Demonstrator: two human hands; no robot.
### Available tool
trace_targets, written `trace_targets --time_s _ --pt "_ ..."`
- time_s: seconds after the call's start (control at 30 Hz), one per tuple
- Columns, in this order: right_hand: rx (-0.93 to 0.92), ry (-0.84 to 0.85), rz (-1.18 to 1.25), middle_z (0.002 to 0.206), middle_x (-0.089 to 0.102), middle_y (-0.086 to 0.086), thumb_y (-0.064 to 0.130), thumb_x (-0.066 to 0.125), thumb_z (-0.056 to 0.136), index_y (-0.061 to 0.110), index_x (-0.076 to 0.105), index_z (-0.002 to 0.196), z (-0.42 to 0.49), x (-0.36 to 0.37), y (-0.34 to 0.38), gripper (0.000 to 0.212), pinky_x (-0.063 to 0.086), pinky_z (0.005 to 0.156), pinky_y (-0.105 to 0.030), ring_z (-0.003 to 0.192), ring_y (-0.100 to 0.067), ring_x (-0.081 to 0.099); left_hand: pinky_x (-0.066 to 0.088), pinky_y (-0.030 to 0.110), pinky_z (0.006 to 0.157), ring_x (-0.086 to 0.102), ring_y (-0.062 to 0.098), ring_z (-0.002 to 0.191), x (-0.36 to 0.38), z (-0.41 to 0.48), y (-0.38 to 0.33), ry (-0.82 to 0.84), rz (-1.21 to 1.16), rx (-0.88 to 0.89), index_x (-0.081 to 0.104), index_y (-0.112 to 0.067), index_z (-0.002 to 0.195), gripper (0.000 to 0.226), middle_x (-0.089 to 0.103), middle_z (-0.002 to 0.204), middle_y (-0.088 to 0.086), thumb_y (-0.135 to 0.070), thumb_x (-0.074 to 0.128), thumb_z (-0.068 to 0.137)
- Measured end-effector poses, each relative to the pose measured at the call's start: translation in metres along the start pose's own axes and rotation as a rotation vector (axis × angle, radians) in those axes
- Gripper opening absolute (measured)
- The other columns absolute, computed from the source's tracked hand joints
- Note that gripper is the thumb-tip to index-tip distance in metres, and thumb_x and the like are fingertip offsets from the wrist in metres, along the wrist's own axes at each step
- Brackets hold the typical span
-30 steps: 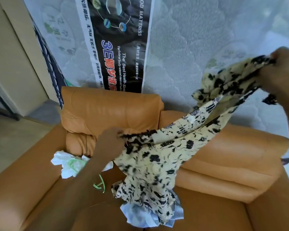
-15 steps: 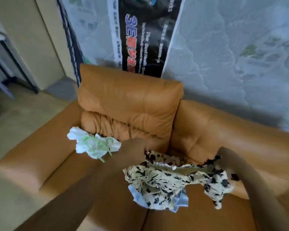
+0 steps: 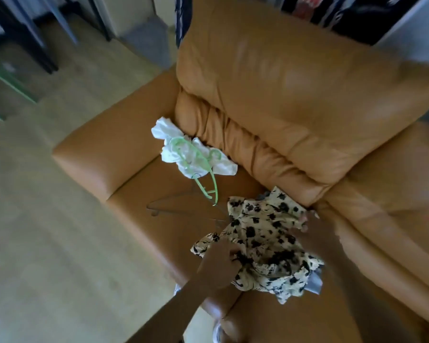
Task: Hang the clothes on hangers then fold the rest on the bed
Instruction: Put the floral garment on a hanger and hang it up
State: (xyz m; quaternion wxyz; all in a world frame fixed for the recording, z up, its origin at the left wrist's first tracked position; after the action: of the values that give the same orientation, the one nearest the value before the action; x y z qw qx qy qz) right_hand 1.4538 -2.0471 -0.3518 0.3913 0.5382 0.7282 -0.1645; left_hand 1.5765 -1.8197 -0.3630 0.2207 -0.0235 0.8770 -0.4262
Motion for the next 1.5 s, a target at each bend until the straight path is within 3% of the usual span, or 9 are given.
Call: trace_targets --time_s 0.3,0.4,0.6,0.77,0.83,0.93,1.13,1.27,1.5 --pt "-0.126 0.304 0.168 0.114 0.062 -0.008 0.031 0.067 0.094 0.008 0.055 0.128 0.148 0.208 0.151 0.042 0.044 0.079 -0.031 0.101 -0.021 0.059 0.062 0.035 0.073 0.072 0.004 0.075 -0.034 0.049 0.134 -0.235 -0.320 -0.232 0.072 -0.027 0.101 0.029 0.074 0.081 -0.018 -0.003 0.067 0.085" --pt "-0.057 0.304 0.155 0.134 0.059 -0.010 0.028 0.068 0.094 0.008 0.050 0.139 0.185 0.247 0.152 0.052 0.046 0.096 -0.035 0.121 -0.025 0.057 0.060 0.032 0.062 0.071 0.012 0.065 -0.035 0.051 0.160 -0.272 -0.371 -0.302 0.062 -0.024 0.091 0.021 0.075 0.077 -0.005 -0.005 0.072 0.086" --pt "-0.017 0.168 -0.005 0.142 0.040 -0.012 0.028 0.071 0.089 0.015 0.042 0.142 0.241 0.294 0.138 0.062 0.049 0.088 -0.036 0.119 -0.029 0.054 0.053 0.025 0.057 0.068 0.014 0.061 -0.023 0.060 0.193 -0.213 -0.358 -0.329 0.064 -0.021 0.076 0.021 0.072 0.068 -0.002 -0.003 0.072 0.083" --pt "0.025 0.221 0.197 0.086 0.059 -0.005 0.030 0.069 0.091 0.008 0.060 0.094 0.251 0.316 0.132 0.024 0.049 0.071 -0.037 0.080 -0.024 0.059 0.041 0.023 0.047 0.058 0.010 0.050 -0.029 0.062 0.192 -0.228 -0.323 -0.298 0.056 -0.025 0.062 0.033 0.063 0.057 -0.006 -0.006 0.066 0.088" --pt "-0.053 0.212 0.367 0.073 0.048 -0.008 0.028 0.067 0.094 -0.005 0.055 0.083 0.243 0.309 0.143 0.037 0.036 0.058 -0.032 0.067 -0.021 0.048 0.051 0.038 0.055 0.063 0.017 0.062 -0.032 0.064 0.189 -0.263 -0.330 -0.268 0.061 -0.025 0.068 0.025 0.067 0.070 0.000 -0.013 0.066 0.089" --pt "-0.255 0.159 0.445 0.058 0.030 -0.003 0.032 0.059 0.102 0.008 0.036 0.063 0.219 0.272 0.170 0.051 0.022 0.049 -0.022 0.048 -0.010 0.028 0.053 0.029 0.067 0.062 0.016 0.082 -0.045 0.062 0.174 -0.423 -0.258 -0.202 0.063 -0.036 0.073 0.020 0.060 0.090 -0.008 -0.021 0.067 0.086" --pt "-0.334 0.208 0.287 0.051 0.038 0.001 0.033 0.048 0.107 0.017 0.039 0.060 0.179 0.196 0.166 0.050 0.031 0.053 -0.030 0.046 -0.015 0.040 0.049 0.029 0.068 0.061 0.015 0.069 -0.049 0.055 0.125 -0.354 -0.295 -0.196 0.060 -0.016 0.065 0.028 0.064 0.067 -0.003 -0.030 0.064 0.089" --pt "-0.190 0.329 0.526 0.055 0.060 -0.004 0.026 0.048 0.107 0.011 0.058 0.080 0.132 0.135 0.136 0.033 0.053 0.053 -0.030 0.048 -0.015 0.063 0.042 0.023 0.053 0.058 0.008 0.055 -0.044 0.039 0.086 -0.264 -0.323 -0.215 0.061 -0.012 0.062 0.034 0.065 0.061 -0.001 -0.029 0.063 0.092" --pt "-0.069 0.440 0.769 0.091 0.075 -0.021 0.031 0.044 0.109 -0.002 0.056 0.115 0.044 0.057 0.064 0.035 0.044 0.063 -0.034 0.076 -0.033 0.075 0.038 0.031 0.060 0.062 0.009 0.055 -0.024 -0.001 0.035 -0.201 -0.413 -0.185 0.058 0.005 0.071 0.032 0.068 0.064 0.015 -0.015 0.059 0.096"
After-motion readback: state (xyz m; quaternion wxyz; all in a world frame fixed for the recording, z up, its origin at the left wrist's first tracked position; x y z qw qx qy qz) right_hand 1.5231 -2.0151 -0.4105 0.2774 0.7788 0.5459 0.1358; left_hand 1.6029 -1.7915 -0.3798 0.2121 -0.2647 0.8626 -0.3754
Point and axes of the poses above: each hand's wrist, its own z-axis towards the middle knuckle, its own x-axis out of the palm, y = z × x, the point moved 8 cm from there along z, towards the middle knuckle
